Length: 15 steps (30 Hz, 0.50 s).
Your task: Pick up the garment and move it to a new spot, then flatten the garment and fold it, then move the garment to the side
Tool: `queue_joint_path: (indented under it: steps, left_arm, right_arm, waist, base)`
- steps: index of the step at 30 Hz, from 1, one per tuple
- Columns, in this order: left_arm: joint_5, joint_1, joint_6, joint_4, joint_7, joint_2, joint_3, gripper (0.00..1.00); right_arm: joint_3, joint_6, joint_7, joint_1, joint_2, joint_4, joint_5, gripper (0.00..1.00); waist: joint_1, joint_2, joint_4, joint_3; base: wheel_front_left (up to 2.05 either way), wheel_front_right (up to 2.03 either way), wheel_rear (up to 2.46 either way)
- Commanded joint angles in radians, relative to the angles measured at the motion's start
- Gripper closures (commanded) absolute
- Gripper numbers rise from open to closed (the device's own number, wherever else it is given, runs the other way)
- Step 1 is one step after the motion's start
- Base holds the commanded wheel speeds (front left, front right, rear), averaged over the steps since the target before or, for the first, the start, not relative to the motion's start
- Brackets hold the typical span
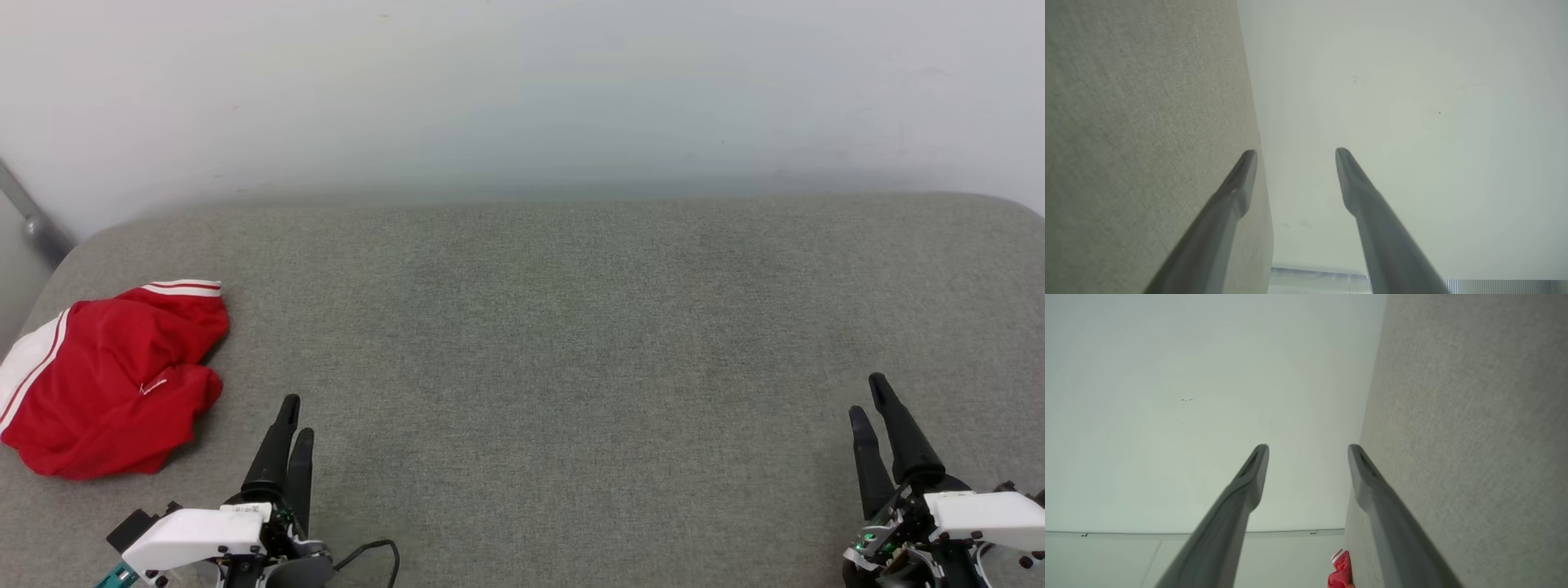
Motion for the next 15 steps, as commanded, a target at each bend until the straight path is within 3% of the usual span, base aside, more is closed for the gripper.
queue_joint_path:
  steps: [1, 9, 15]
  left_arm:
    - [0.001, -0.022, 0.0, -0.027, -0.01, 0.001, -0.017, 0.0]
    - [0.033, -0.026, 0.0, -0.055, -0.051, 0.002, -0.065, 0.0]
    - [0.162, -0.03, 0.0, -0.061, -0.078, 0.003, -0.07, 0.0]
  right_arm:
    - [0.009, 0.0, -0.011, -0.014, -0.001, -0.028, -0.008, 0.0]
    - [0.044, 0.0, -0.052, -0.008, -0.01, -0.053, -0.062, 0.0]
    - [0.05, 0.0, -0.08, -0.006, -0.017, -0.069, -0.183, 0.0]
  waist:
    - [0.0, 0.0, 0.0, 0.0]
    - [0.0, 0.0, 0.003, 0.002]
    - [0.0, 0.0, 0.006, 0.003]
  base:
    - [0.0, 0.0, 0.0]
    - [0.0, 0.0, 0.0]
    - [0.0, 0.0, 0.0]
